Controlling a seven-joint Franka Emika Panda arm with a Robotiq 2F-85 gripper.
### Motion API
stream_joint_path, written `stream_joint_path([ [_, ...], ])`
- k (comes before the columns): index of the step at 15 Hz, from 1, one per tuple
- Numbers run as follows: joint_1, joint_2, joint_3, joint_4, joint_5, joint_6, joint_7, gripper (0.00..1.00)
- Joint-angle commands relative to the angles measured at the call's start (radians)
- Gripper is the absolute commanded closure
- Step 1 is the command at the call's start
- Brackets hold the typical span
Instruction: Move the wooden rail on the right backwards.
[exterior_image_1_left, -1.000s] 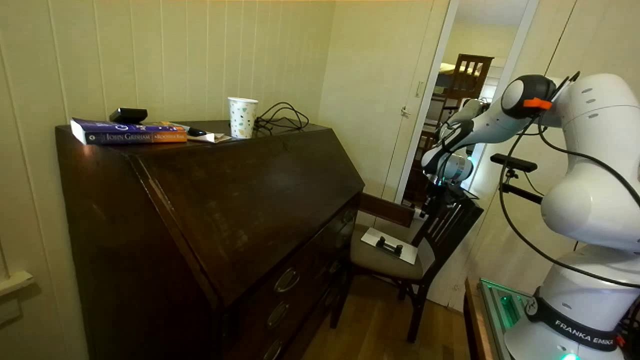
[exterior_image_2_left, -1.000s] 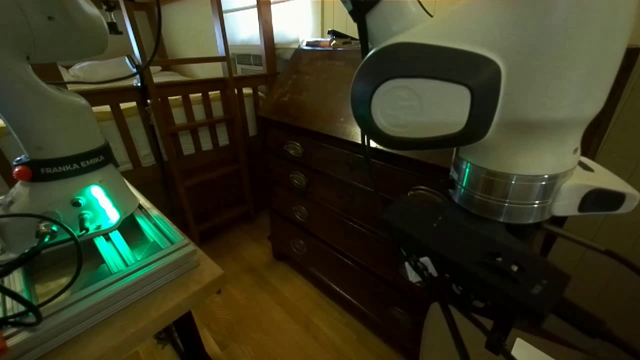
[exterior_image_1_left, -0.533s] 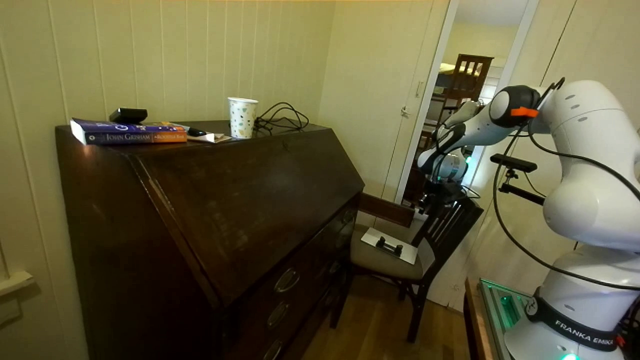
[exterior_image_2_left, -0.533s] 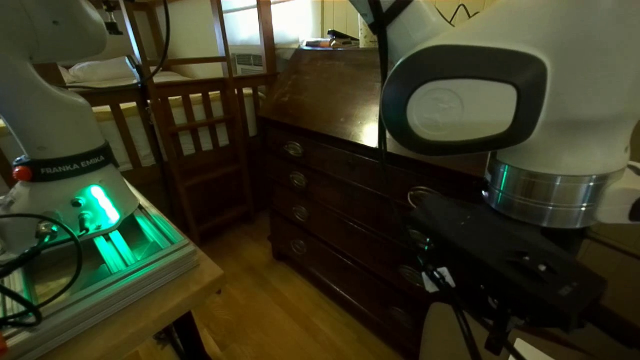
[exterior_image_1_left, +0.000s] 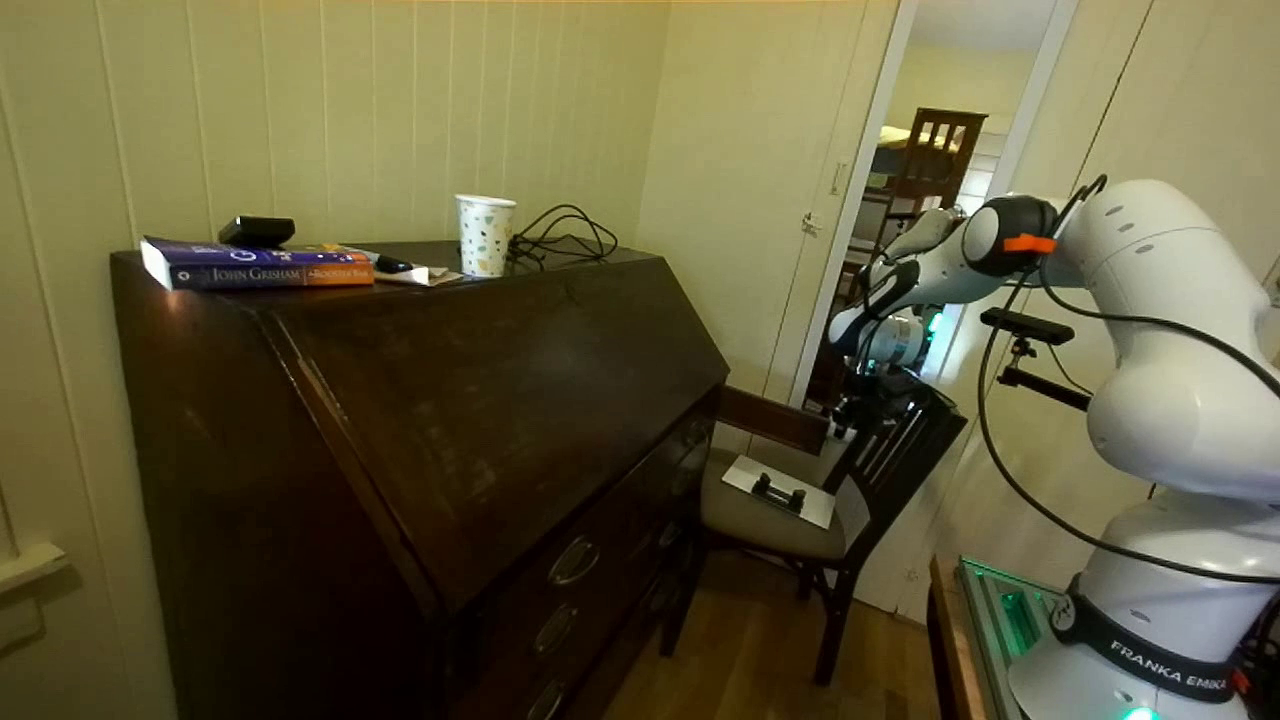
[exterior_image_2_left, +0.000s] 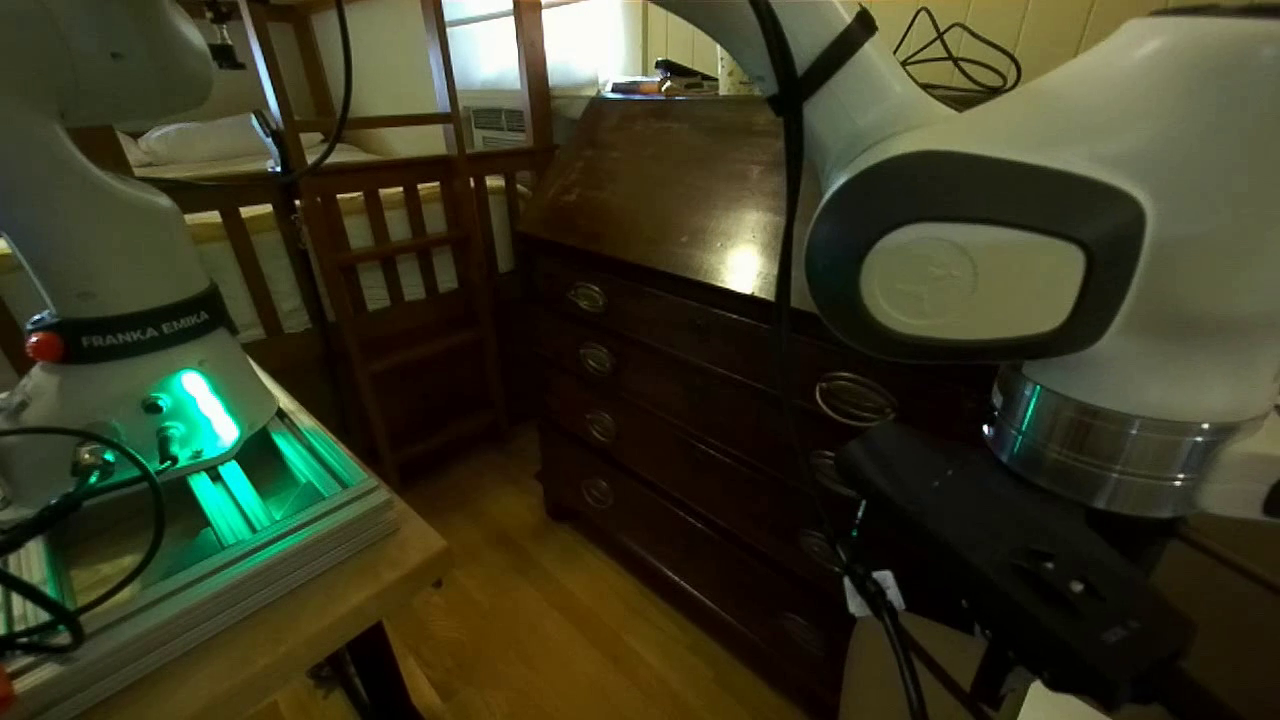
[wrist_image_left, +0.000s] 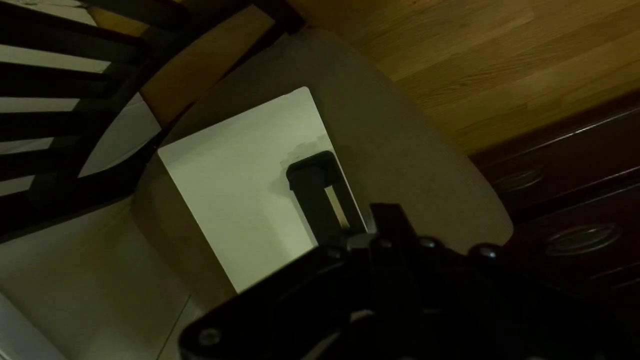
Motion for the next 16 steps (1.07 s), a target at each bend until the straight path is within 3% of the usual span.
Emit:
stream_joint_path([
  [1,-0.026,0.05,0.033,0.081,0.033,-0.022,0.013,1.0],
  [9,-0.063,0.068,0.116,0.106,0.09,-0.055,-0.003,1.0],
  [16,-0.025,0.127,0.204,0.175,0.13,0.074,0.009,1.0],
])
